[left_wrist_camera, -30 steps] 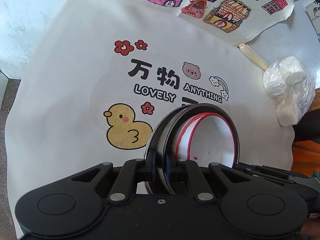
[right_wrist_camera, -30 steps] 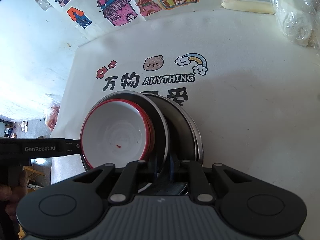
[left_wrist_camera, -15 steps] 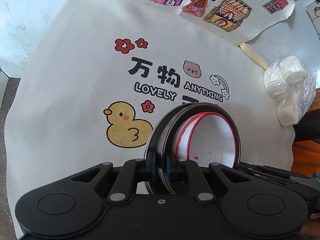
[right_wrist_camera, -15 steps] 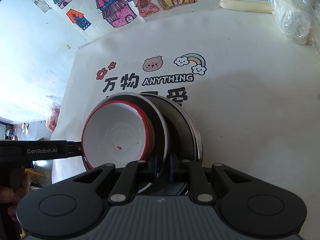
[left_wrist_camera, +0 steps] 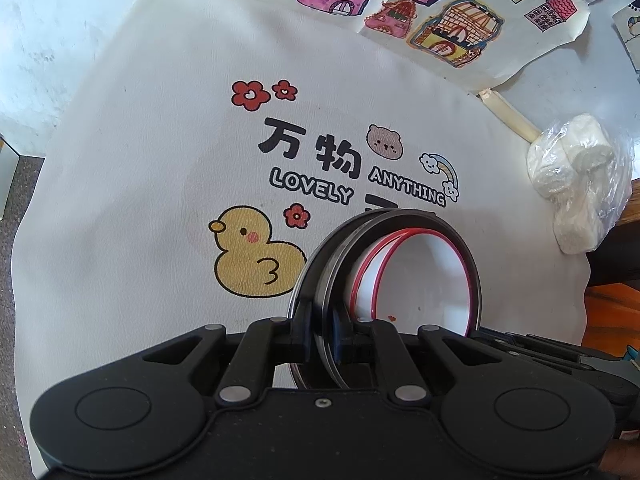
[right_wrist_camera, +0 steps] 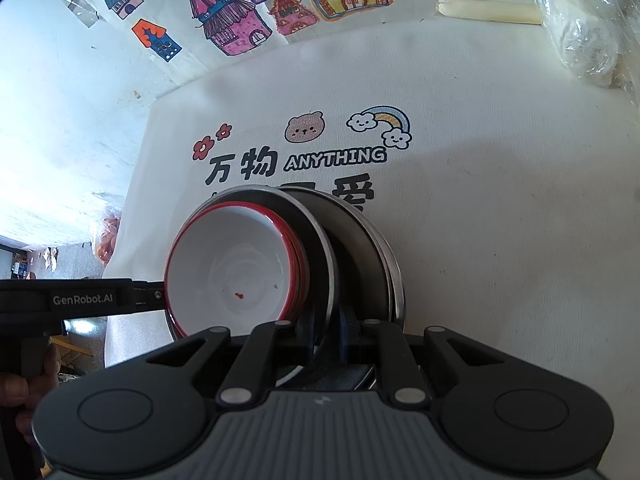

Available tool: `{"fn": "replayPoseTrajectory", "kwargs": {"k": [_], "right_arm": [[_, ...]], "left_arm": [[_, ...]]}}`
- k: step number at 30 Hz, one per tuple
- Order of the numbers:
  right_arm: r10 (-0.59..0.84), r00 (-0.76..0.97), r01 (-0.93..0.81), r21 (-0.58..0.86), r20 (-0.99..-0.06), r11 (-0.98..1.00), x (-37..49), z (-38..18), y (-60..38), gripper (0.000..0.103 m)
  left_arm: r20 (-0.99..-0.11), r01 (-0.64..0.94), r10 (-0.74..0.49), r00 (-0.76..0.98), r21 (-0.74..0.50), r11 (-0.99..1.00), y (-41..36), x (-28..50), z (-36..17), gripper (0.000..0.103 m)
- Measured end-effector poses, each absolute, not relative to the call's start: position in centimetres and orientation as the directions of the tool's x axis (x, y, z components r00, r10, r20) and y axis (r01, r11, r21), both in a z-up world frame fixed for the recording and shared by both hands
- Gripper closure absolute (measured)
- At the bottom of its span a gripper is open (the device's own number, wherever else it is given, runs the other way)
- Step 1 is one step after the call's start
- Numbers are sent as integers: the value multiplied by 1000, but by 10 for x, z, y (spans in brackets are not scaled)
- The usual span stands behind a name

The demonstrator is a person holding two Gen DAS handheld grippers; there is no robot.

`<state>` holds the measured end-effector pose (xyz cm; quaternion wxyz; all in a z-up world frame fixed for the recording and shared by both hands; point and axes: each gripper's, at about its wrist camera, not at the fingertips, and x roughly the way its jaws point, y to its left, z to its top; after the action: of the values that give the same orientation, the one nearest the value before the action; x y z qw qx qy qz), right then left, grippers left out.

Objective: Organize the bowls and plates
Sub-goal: 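Lower the bowl stack onto the shallow steel plate with both grippers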

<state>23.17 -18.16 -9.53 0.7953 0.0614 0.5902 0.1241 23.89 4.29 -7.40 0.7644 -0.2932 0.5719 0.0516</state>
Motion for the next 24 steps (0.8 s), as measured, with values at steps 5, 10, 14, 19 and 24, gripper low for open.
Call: {"fn": "replayPoseTrajectory", "kwargs": {"k": [5, 10, 14, 19, 24], "right_arm": [[270, 273, -126, 244, -924, 962, 231, -95, -181, 88], [270, 276, -123, 245, -922, 962, 231, -94, -182, 88], [270, 283, -123, 245, -920, 962, 230, -93, -183, 88], [270, 294, -123, 244, -917, 962, 228, -90, -184, 88], [268, 310, -121, 242, -912, 963, 225, -87, -185, 85]], "left_arm": [[-906, -408, -245, 344, -380, 830, 41, 239, -71, 94], [-906, -406, -239, 349, -376, 833, 41, 238, -70, 93], [-908, -409, -227, 353, -368, 835, 41, 238, -68, 90], [-910, -416, -214, 356, -359, 836, 41, 236, -66, 85], [-914, -423, -187, 361, -339, 840, 41, 233, -62, 74]]}}
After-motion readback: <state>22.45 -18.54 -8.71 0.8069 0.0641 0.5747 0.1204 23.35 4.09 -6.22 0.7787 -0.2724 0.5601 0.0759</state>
